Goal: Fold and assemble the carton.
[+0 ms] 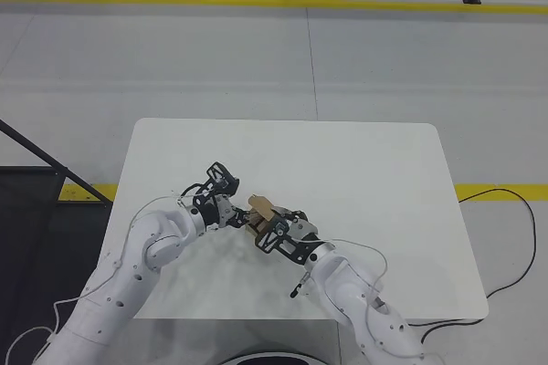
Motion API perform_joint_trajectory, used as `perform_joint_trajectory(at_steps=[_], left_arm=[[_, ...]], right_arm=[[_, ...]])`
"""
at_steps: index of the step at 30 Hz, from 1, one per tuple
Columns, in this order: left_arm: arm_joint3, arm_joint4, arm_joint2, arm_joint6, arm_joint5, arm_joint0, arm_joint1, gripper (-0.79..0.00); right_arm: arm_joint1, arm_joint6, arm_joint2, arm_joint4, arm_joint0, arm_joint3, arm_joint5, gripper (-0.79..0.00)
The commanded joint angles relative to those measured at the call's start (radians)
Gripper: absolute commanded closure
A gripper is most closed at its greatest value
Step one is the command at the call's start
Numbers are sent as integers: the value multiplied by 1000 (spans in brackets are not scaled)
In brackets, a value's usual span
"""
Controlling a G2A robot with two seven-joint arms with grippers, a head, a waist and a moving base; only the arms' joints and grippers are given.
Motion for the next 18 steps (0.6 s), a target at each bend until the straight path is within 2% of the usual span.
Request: perform_joint_trajectory(at_steps=[1,7,13,18], left_arm=[[-10,1,-6,5,-2,8,1,-785],[-28,14,-8,-7,-49,19,5,-785],[-15,50,22,-60,-39,1,1,-785],[-9,31,20,-30,-26,-4,-3,-785]], right_arm=[[-1,2,0,0,0,1,-1,0],[-5,11,0,2,4,5,-1,0],[-7,10,1,0,4,6,-5,0],[-9,7,4,-5,2,5,-6,0]])
